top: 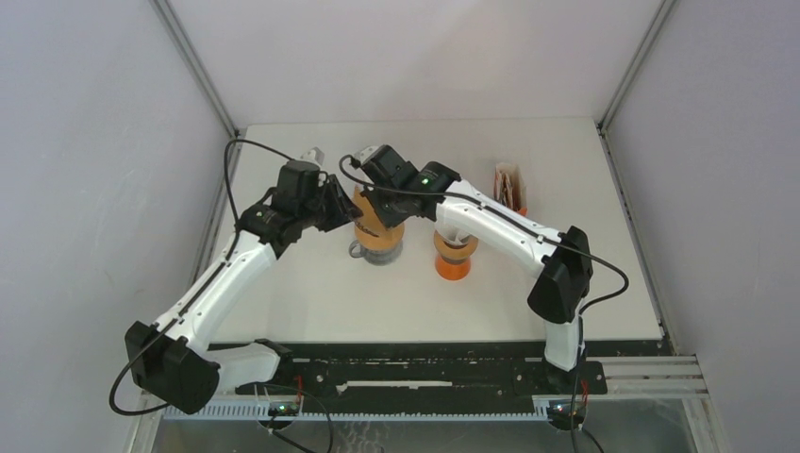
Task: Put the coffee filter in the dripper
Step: Place the coffee filter in the coffee dripper.
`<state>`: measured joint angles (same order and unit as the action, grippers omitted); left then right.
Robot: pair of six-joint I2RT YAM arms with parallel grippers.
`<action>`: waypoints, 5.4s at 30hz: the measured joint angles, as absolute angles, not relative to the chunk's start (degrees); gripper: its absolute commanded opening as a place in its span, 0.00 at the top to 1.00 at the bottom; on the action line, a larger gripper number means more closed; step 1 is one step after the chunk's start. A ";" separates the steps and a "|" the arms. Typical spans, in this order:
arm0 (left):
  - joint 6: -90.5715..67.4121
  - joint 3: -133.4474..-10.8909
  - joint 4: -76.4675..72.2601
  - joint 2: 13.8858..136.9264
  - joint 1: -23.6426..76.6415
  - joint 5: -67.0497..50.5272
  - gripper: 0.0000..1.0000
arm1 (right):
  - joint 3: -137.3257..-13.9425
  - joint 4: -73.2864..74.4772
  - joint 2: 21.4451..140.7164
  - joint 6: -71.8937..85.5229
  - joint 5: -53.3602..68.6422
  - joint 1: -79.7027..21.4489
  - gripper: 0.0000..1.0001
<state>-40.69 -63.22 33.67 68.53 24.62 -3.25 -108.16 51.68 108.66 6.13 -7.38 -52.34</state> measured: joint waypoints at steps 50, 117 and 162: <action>-31.86 -71.09 39.83 77.76 24.62 0.05 0.60 | -115.96 57.43 115.63 10.33 -5.72 -48.25 0.45; -29.47 -72.01 41.36 82.70 24.64 2.81 0.57 | -111.04 51.94 119.46 10.15 -1.63 -43.48 0.34; -29.54 -69.23 37.32 79.75 24.25 -0.75 0.49 | -110.69 50.48 119.83 7.62 -1.63 -44.40 0.34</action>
<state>-29.54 -69.23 37.32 79.75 24.25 -0.75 -110.69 50.48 119.83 7.62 -1.63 -44.40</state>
